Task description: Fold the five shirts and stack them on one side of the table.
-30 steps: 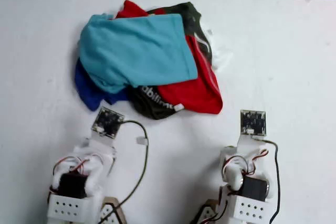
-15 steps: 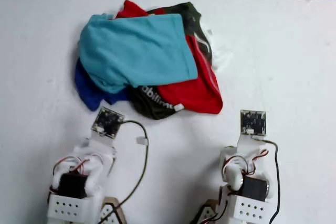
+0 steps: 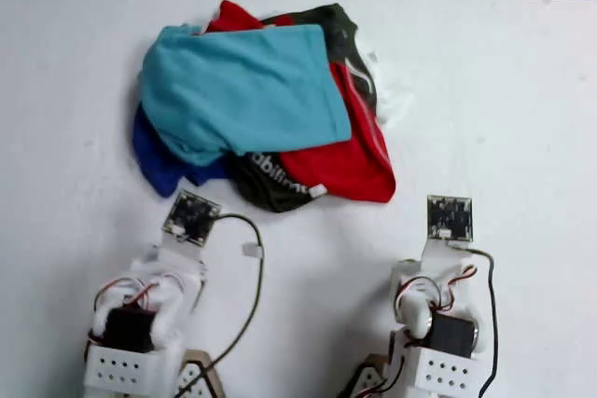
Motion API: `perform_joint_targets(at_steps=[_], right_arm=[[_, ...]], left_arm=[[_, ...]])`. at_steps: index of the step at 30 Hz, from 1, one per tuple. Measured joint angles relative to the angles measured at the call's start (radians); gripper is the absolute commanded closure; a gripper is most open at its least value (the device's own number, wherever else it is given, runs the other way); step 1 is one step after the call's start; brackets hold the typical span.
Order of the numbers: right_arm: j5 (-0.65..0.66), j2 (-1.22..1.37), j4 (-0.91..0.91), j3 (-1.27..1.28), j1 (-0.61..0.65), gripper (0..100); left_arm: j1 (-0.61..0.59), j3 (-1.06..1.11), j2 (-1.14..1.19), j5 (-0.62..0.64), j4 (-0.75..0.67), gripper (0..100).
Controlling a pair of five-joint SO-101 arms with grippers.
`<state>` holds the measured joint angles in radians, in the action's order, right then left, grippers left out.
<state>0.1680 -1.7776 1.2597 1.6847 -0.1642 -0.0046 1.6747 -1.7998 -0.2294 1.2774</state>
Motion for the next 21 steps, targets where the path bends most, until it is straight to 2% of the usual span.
perform_joint_targets(at_steps=[21], right_arm=[[0.0, 0.0, 0.0, 0.0, 0.0, 98.1]], left_arm=[[0.017, 0.0, 0.0, 0.0, 0.0, 96]])
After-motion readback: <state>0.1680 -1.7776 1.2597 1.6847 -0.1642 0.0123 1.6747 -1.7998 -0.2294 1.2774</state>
